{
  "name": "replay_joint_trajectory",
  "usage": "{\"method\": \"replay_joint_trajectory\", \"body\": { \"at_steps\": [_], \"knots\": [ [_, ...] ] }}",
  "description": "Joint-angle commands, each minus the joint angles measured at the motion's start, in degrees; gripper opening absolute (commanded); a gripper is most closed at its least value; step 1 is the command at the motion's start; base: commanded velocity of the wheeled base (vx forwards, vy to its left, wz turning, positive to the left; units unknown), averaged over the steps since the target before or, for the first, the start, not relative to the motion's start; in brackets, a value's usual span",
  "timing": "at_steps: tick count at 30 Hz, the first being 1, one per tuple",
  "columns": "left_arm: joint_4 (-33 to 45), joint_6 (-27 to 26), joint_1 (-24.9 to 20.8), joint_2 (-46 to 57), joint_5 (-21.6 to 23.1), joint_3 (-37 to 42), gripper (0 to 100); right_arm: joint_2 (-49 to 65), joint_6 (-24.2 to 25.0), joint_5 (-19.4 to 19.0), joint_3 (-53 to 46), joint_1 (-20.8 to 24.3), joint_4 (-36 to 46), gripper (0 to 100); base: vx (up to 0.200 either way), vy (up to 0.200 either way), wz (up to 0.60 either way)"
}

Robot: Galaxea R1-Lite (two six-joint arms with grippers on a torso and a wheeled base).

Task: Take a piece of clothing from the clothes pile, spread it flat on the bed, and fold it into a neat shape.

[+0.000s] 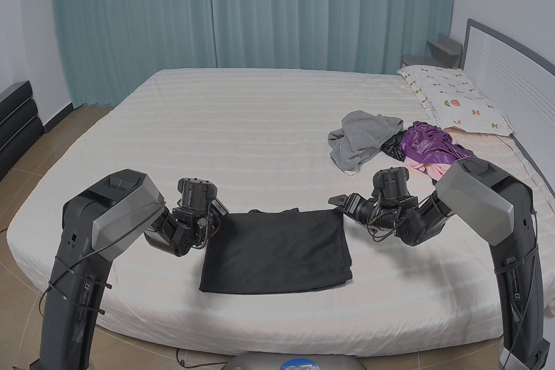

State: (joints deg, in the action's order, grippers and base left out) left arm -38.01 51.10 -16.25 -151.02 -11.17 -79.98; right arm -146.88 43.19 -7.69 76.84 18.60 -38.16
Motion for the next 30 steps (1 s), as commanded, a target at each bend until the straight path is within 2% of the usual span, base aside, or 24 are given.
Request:
{"method": "replay_joint_trajectory", "body": {
  "at_steps": [1, 4, 5, 14, 21, 30],
  "knots": [
    [-0.2, 0.3, 0.1, 0.2, -0.1, 0.3, 0, -3.2, 0.1, 0.0, 4.3, 1.0, 1.2, 100, 0.000, 0.000, 0.00],
    [-0.2, 0.3, 0.1, 0.3, -0.1, 0.4, 0, -4.4, 0.3, 0.0, 6.1, 1.2, 1.2, 100, 0.000, 0.000, 0.00],
    [-0.2, 0.4, 0.1, 0.3, -0.1, 0.4, 0, -4.7, 0.4, 0.0, 6.7, 1.2, 1.3, 0, 0.000, 0.000, 0.00],
    [-0.1, 0.4, 0.0, 0.5, -0.2, 0.5, 0, -5.4, 0.8, 0.0, 8.2, 0.7, 1.2, 0, 0.000, 0.000, 0.00],
    [-0.7, 0.3, 0.0, 0.5, -0.3, 1.2, 0, -5.9, 1.9, 2.9, 10.4, -0.2, 0.7, 0, 0.000, 0.000, 0.00],
    [-2.1, 0.3, 0.0, 0.1, -0.9, 1.2, 0, -6.6, 1.6, 2.9, 10.4, 0.2, 0.8, 0, 0.000, 0.000, 0.00]
  ]
}}
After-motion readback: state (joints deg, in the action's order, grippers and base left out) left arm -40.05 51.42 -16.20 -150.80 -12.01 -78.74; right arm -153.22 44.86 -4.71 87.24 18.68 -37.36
